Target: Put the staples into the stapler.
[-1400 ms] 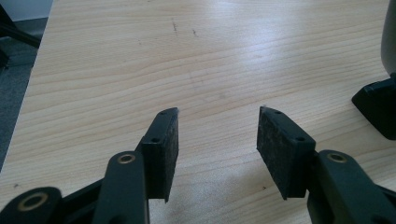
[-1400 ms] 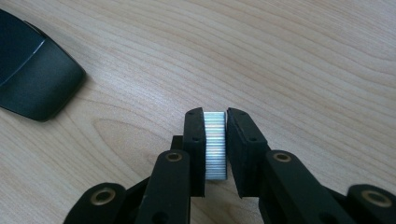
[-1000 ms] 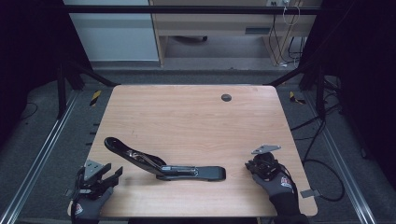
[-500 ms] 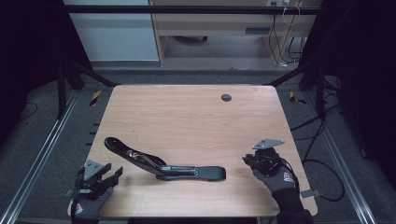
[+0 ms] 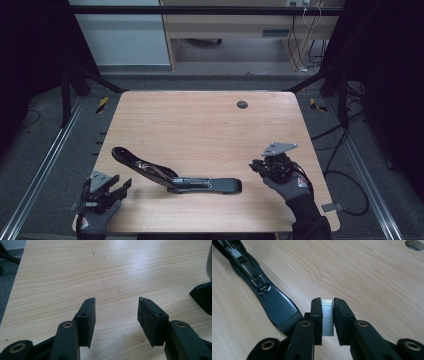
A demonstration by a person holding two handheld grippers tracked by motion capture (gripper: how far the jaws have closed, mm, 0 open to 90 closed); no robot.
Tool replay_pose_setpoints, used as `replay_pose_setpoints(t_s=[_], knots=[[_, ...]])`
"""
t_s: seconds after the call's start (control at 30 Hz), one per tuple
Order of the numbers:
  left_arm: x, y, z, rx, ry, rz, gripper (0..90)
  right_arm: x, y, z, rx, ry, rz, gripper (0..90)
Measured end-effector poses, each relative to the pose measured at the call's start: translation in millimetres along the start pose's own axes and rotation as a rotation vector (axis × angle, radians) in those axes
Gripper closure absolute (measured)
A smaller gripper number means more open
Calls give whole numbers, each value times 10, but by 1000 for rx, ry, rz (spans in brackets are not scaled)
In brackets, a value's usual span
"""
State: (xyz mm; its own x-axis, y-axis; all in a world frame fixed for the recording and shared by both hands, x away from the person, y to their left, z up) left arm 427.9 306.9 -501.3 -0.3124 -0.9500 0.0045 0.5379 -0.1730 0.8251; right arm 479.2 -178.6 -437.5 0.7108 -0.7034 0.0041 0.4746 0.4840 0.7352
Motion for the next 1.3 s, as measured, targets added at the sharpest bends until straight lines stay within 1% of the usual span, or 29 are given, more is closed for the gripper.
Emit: replay_pose_setpoints(t_s=[0.13, 0.2, 0.37, 0.47, 0.67, 0.7, 0.77, 0.87, 0.93, 1.13, 1.17, 1.3], knots=[[1, -1, -2, -5, -3, -2, 483, -24, 76, 3, 1, 8, 18, 783], [9, 2, -2, -2, -4, -3, 483, -47, 118, 4, 3, 15, 19, 783], [0, 7, -8, -1, -5, 3, 483, -111, 230, 11, 26, 43, 53, 783], [0, 5, -4, -2, -2, 4, 483, -141, 303, 6, 36, 67, 87, 783], [5, 8, -12, -3, 2, 7, 486, -201, 451, -18, 41, 87, 117, 783], [3, 5, -17, -10, 4, 0, 487, -212, 471, -21, 41, 90, 121, 783], [5, 3, -23, -13, 3, -1, 489, -229, 509, -31, 46, 96, 127, 783], [3, 4, -20, -11, 3, 0, 490, -253, 557, -50, 53, 111, 141, 783], [-3, 9, -20, -9, 2, -3, 491, -273, 582, -67, 44, 117, 159, 783], [8, 7, -35, -13, 0, 2, 493, -318, 631, -94, 36, 133, 185, 783], [10, 7, -36, -12, -1, 1, 493, -326, 645, -94, 38, 132, 188, 783], [11, 10, -40, -11, 0, 6, 492, -371, 708, -114, 47, 151, 201, 783]])
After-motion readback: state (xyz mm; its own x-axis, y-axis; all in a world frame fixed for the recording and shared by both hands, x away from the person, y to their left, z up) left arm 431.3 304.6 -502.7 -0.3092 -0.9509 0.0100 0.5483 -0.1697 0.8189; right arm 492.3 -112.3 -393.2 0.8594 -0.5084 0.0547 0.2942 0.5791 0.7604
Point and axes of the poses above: each handheld gripper's, and its own axes: z roughly backward along the jaws, y roughly out of its top, x roughly to its right, the point moved 3 cm from there along -z, roughly forward along the jaws
